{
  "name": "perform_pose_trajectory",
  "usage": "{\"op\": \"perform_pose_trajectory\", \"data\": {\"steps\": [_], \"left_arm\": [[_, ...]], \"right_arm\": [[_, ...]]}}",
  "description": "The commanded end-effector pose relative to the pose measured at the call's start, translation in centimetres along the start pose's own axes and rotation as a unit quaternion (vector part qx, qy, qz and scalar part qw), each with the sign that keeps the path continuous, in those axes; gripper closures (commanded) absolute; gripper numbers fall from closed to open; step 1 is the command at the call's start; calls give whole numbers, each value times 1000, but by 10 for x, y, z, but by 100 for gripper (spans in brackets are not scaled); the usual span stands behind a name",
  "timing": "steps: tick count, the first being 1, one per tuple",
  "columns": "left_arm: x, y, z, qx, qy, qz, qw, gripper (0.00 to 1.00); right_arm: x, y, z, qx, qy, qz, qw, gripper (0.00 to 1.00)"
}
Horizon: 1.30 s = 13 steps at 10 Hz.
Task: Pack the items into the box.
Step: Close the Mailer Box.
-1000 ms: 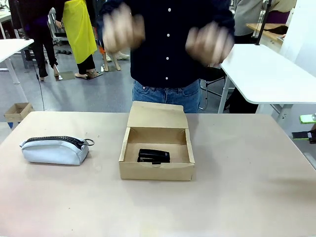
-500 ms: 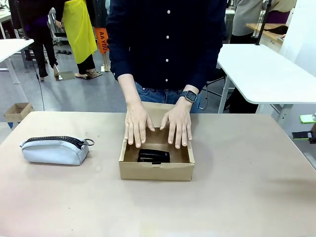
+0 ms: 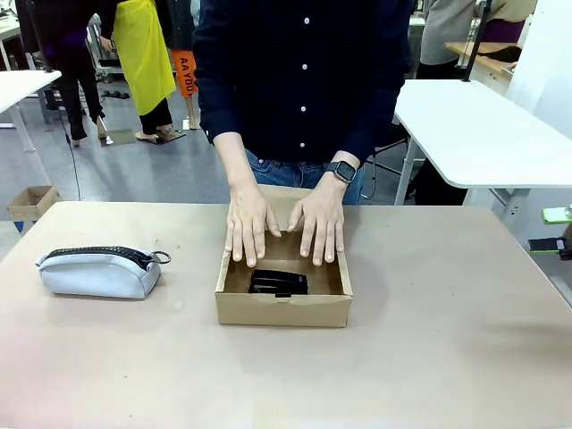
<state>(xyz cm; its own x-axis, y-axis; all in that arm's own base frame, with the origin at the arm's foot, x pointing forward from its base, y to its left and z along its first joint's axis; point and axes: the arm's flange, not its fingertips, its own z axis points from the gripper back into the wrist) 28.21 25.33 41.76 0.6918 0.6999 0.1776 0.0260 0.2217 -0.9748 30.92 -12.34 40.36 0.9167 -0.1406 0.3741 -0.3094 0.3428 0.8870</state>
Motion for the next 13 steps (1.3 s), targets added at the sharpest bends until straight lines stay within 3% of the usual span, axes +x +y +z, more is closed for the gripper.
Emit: {"op": "perform_pose_trajectory", "data": {"steps": [1,3,4,6,7,9,10,11,13], "left_arm": [[-6,-4,-11,16,35,17,999,0],[-20,-14,-50,56,77,29,995,0],[-35,-15,-79,75,88,38,993,0],[-69,-15,-141,108,112,44,987,0],[-90,-13,-166,112,139,48,983,0],[-123,-11,-195,106,179,61,976,0],[-112,-7,-190,129,221,79,963,0],[-67,-19,-207,111,179,49,976,0],[-67,-19,-207,111,179,49,976,0]], "right_arm": [[7,2,-16,5,14,-13,1000,0],[30,11,-79,39,17,-54,998,0],[39,14,-117,28,22,-70,997,0],[46,17,-197,-23,-12,-76,997,0],[41,16,-222,-28,13,-68,997,0],[36,12,-235,-18,27,-56,998,0],[30,18,-230,-23,27,-68,997,0],[30,18,-230,-23,27,-68,997,0],[30,18,-230,-23,27,-68,997,0]]}}
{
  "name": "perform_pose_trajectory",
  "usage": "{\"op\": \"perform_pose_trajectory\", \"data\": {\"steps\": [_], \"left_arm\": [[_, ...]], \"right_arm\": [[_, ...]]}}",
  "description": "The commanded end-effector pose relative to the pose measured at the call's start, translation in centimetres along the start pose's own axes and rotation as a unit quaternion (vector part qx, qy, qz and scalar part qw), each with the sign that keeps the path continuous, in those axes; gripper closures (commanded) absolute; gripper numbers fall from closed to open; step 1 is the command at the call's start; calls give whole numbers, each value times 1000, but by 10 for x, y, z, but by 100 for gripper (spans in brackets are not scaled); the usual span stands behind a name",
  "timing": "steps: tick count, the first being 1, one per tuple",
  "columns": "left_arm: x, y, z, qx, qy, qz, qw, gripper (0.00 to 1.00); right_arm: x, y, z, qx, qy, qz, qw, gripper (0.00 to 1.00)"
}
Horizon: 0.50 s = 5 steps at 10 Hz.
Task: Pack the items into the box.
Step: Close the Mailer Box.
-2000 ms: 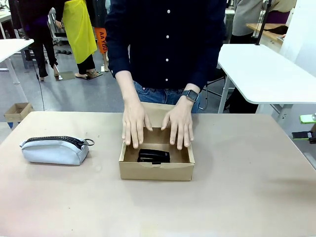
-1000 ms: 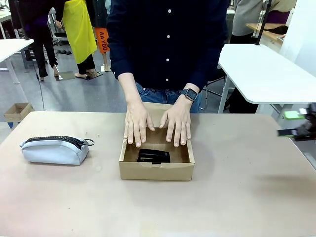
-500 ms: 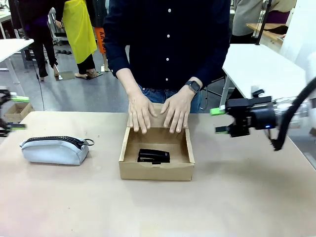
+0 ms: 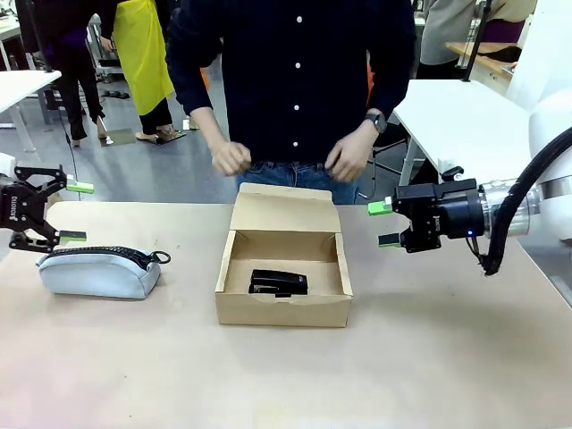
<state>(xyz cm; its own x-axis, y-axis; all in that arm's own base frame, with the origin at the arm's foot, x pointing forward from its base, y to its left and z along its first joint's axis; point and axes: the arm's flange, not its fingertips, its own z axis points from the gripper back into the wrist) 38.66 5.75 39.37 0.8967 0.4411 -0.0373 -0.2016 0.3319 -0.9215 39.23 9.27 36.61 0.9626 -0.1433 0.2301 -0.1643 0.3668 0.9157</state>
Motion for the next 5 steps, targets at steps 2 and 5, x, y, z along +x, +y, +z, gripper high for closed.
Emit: {"op": "perform_pose_trajectory", "data": {"steps": [2,5], "left_arm": [[-15,-12,-28,-22,26,-23,999,0],[0,-40,-128,-35,111,-30,993,0]], "right_arm": [[9,5,-17,-21,-27,3,999,0],[43,-5,-37,-55,-39,-30,997,0]]}}
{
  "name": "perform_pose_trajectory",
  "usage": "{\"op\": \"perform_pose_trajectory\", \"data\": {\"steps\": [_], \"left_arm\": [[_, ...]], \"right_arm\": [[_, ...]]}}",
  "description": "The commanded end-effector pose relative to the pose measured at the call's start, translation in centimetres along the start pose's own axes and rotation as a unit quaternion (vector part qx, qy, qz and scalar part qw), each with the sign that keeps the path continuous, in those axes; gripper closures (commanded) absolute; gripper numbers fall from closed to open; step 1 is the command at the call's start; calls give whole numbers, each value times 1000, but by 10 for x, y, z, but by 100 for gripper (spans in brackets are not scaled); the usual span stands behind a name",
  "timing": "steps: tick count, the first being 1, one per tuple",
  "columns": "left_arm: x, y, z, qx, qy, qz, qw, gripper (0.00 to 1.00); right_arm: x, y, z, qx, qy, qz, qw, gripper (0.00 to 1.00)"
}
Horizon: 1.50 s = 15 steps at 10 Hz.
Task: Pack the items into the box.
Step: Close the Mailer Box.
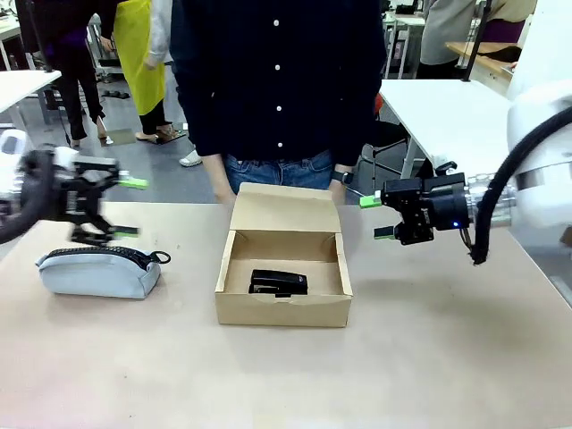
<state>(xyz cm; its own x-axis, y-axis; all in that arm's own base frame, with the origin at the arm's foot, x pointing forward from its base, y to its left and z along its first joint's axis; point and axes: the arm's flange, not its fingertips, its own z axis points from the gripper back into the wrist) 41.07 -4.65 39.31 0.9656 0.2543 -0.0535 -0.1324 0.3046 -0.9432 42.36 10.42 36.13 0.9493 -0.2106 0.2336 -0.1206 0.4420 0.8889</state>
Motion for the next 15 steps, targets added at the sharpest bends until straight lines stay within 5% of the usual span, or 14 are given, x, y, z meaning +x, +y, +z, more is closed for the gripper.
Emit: {"op": "perform_pose_trajectory", "data": {"steps": [1,4,8,10,11,12,15], "left_arm": [[45,1,-54,5,23,5,1000,0],[84,20,-121,-10,1,-10,1000,0],[109,51,-156,-64,-5,-44,997,0],[115,59,-169,-61,-2,-25,998,0],[121,55,-162,0,12,15,1000,0],[113,58,-162,-49,-2,-27,998,0],[114,62,-165,-36,1,-12,999,0]], "right_arm": [[27,1,-28,-18,1,-24,1000,0],[62,-17,-54,-28,37,-33,998,0],[89,-51,-81,9,99,-36,994,0],[102,-62,-93,24,90,-42,995,0],[105,-63,-94,24,92,-59,994,0],[88,-64,-88,12,91,-34,995,0],[96,-70,-91,19,93,-40,995,0]]}}
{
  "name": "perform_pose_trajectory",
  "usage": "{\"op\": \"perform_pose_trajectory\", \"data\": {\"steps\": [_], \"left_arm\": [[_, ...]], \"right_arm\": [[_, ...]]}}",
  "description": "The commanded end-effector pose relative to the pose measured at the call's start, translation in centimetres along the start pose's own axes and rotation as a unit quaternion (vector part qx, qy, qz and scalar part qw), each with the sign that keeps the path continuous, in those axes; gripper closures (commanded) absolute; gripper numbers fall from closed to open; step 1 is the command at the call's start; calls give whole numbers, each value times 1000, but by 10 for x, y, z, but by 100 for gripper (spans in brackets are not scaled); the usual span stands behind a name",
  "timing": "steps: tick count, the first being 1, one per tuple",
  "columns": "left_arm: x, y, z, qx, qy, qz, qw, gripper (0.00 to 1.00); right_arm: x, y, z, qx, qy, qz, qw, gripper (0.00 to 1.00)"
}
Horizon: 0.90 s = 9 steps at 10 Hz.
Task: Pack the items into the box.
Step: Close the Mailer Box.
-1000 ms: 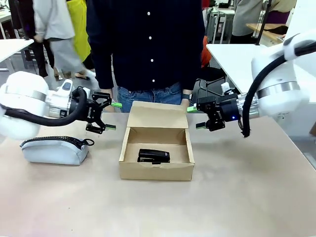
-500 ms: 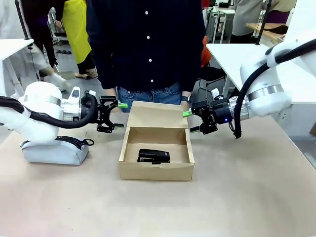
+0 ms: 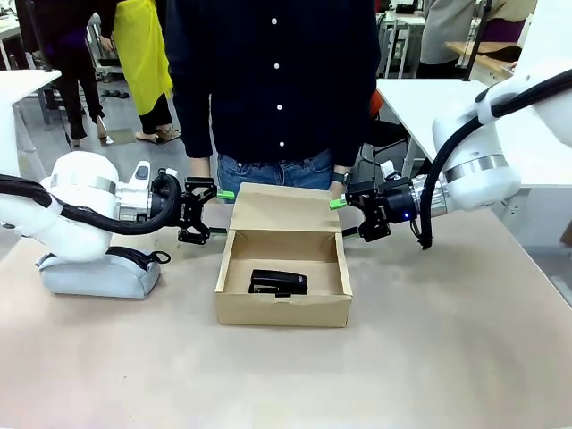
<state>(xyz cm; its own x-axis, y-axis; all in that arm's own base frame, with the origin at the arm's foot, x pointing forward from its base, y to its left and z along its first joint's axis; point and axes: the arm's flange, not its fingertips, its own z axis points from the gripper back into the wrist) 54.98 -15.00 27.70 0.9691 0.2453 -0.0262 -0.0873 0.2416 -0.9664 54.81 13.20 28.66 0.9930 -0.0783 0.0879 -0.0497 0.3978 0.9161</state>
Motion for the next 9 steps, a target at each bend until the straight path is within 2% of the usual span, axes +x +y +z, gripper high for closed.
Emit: {"op": "perform_pose_trajectory", "data": {"steps": [1,3,4,9], "left_arm": [[2,6,-8,-34,22,12,999,0],[12,11,-21,-72,29,-24,997,0],[16,11,-26,-87,63,-23,994,0],[13,9,-37,-116,92,-62,987,0]], "right_arm": [[7,-5,-3,23,-2,-1,1000,0],[15,-12,-6,47,-13,8,999,0],[18,-12,-10,65,-4,3,998,0],[23,-10,-18,80,8,15,997,0]]}}
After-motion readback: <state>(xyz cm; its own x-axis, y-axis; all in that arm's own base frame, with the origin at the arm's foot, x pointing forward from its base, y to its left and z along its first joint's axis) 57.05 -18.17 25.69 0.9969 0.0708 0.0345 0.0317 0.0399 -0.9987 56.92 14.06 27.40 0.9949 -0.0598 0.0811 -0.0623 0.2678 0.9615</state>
